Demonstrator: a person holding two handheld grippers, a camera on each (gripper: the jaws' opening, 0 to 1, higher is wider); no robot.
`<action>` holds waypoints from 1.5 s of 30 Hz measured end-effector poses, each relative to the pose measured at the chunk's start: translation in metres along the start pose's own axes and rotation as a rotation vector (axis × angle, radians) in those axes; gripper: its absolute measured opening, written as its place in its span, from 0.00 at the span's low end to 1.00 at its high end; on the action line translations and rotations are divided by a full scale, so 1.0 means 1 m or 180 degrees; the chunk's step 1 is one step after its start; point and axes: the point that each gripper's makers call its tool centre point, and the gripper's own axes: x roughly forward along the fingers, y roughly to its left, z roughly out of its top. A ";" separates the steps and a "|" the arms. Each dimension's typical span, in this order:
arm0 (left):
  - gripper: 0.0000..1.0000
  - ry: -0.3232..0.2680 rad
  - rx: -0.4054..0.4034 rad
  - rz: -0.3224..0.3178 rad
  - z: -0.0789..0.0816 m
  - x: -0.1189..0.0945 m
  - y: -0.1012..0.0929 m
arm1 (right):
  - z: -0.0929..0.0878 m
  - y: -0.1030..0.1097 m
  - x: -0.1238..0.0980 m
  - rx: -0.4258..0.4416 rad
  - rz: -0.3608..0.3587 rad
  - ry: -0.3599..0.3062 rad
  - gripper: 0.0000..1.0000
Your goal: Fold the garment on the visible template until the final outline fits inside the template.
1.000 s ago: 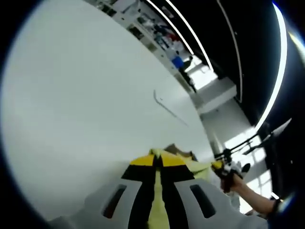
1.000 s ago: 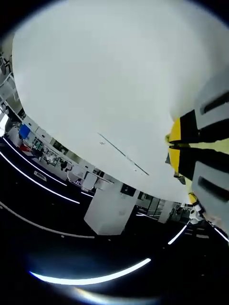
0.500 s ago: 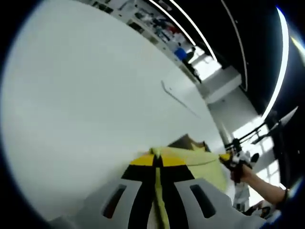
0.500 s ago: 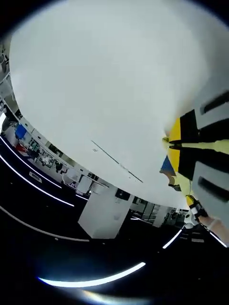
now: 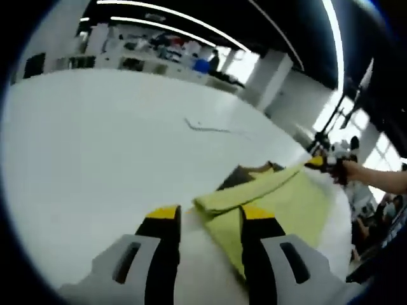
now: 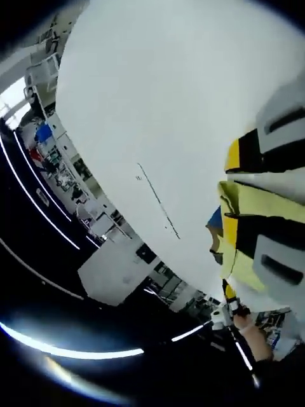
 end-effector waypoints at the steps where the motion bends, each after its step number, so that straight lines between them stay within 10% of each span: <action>1: 0.33 0.0037 0.0218 0.0053 0.001 -0.002 0.002 | -0.001 0.000 -0.001 -0.0143 -0.0037 0.0050 0.33; 9: 0.30 0.0427 0.2036 0.0319 0.007 -0.002 0.010 | -0.005 0.002 0.007 -0.1626 -0.0216 0.0472 0.33; 22: 0.24 0.0710 0.3189 0.0179 -0.004 0.021 0.003 | -0.008 0.000 0.026 -0.3081 -0.0345 0.0845 0.36; 36: 0.01 0.0798 0.3449 0.0069 -0.005 0.029 -0.004 | -0.014 0.009 0.038 -0.3668 -0.0189 0.0971 0.00; 45: 0.00 0.0558 0.2292 0.0262 0.020 0.032 0.007 | 0.009 0.012 0.041 -0.2971 -0.0285 0.0638 0.00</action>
